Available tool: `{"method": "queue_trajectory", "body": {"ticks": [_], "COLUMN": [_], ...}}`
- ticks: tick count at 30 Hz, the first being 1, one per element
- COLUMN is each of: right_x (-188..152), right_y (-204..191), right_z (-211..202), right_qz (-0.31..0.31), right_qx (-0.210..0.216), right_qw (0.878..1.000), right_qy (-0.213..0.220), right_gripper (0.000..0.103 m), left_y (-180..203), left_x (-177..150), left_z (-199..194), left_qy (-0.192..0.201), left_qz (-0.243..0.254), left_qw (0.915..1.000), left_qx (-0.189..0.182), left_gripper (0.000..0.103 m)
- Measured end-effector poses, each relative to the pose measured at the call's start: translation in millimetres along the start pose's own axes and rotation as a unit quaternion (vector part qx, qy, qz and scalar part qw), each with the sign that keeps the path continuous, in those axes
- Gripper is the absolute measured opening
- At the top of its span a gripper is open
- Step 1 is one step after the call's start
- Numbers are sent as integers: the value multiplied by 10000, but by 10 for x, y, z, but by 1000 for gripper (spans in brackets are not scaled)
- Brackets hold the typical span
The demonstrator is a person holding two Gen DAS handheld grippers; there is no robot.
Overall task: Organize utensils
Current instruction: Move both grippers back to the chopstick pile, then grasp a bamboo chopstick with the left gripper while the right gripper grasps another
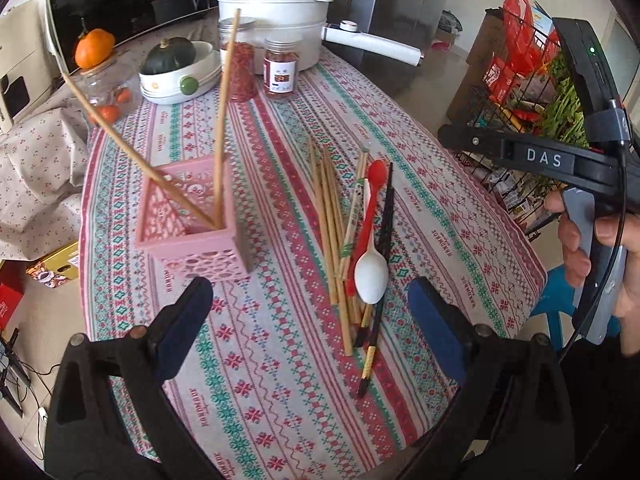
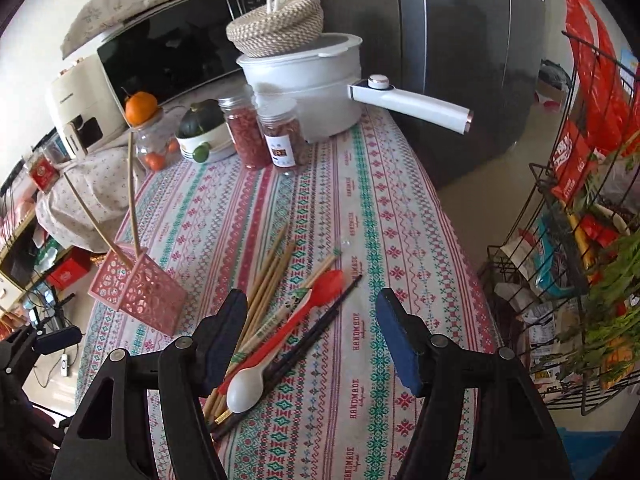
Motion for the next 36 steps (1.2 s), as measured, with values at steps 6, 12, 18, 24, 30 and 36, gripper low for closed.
{"method": "queue_trajectory", "body": {"ticks": [6,12,18,24,30,36], "right_x": [-6,-3,47,70,62,61], "right_y": [287,501,663,726,777,736], "right_z": [117,269,339,320,326,319], "right_qz": [433,743,959,916,1012,1040], "right_qx": [-155,-179,-150,-130,-131,-101], "right_qw": [9987,9962,9942,9949,9939,9937], "right_qy": [-202,-411,-454,-412,-428,-402], "right_gripper": [69,69,69,69,69,69], "left_y": [288,370,375,411,508,524], "left_x": [256,550,731,837,932,873], "left_z": [364,942,1430,1627,1737,1469], "left_qy": [-220,-559,-917,-1057,-1293,-1061], "left_qz": [11,-362,-583,-512,-350,-275], "left_qw": [9996,9977,9940,9928,9896,9932], "left_qx": [-154,-96,85,220,515,386], "left_gripper": [69,27,12,12,11,8]}}
Point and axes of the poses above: each gripper's, at about its wrist camera, not at the fingertips, and z roughly the way its jaws point, y to its right, x to its top, the point moved 1 cm from there along z, roughly the way its jaws point, and after that the axes turned 15 degrees about x, right-handed, at the moved point
